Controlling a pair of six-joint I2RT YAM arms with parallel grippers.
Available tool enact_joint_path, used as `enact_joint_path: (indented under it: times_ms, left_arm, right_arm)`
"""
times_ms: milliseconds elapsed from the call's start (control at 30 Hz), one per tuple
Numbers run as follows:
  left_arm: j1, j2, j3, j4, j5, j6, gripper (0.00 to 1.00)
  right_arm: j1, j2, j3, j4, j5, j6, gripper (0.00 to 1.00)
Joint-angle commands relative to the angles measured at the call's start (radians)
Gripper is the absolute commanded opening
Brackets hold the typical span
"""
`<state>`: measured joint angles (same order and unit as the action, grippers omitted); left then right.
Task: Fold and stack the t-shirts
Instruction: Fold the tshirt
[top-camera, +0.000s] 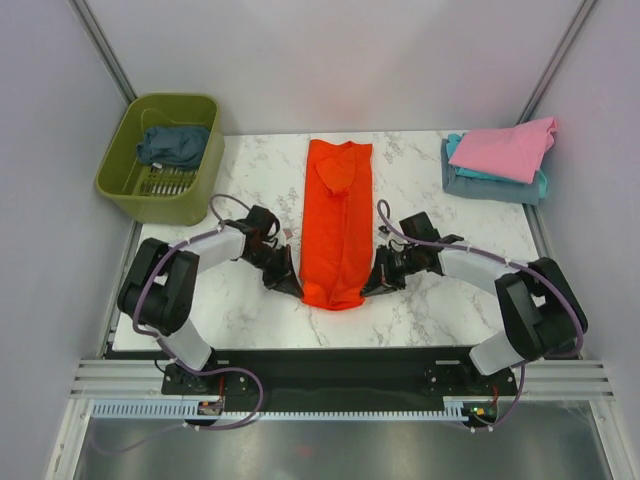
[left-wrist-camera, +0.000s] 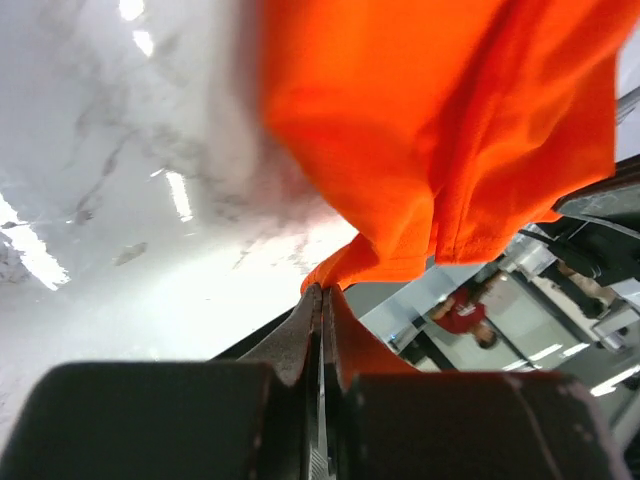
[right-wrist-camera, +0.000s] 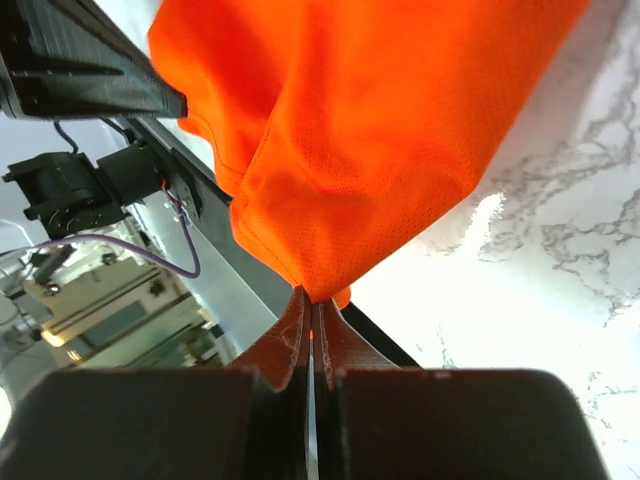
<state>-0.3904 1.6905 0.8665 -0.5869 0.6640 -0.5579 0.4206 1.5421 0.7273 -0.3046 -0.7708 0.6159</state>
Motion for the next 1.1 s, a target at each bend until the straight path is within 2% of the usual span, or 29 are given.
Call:
enact_joint_path:
  times_ms: [0,200,267,500,633,900,1067]
  left_arm:
    - [0.002,-0.064,0.117,-0.057,-0.026,0.101,0.02]
    - [0.034,-0.034,0.288,-0.08,-0.03,0.121,0.02]
    - [0.048,-0.006,0.33,-0.129,-0.061,0.156,0.02]
    - [0.093,0.135,0.502,-0.116,-0.067,0.173,0.02]
    - [0.096,0.236,0.645,-0.102,-0.067,0.181,0.02]
    - [0.113,0.411,0.865,-0.067,-0.061,0.196,0.02]
    - [0.119,0.448,0.914,-0.054,-0.086,0.199,0.02]
  right_arm:
    - [-0.02,-0.074,0.069,-0.063,0.027,-0.08,0.0]
    - [-0.1,-0.056,0.182,-0.117,0.034,-0.127,0.0]
    - [-0.123,-0.014,0.245,-0.12,0.039,-0.137,0.0]
    - [-0.21,0.145,0.469,-0.061,0.067,-0.156,0.0]
    - [-0.218,0.251,0.569,-0.024,0.082,-0.165,0.0]
    - [-0.217,0.372,0.661,0.001,0.088,-0.176,0.0]
    - [-0.224,0.417,0.705,0.005,0.099,-0.183,0.0]
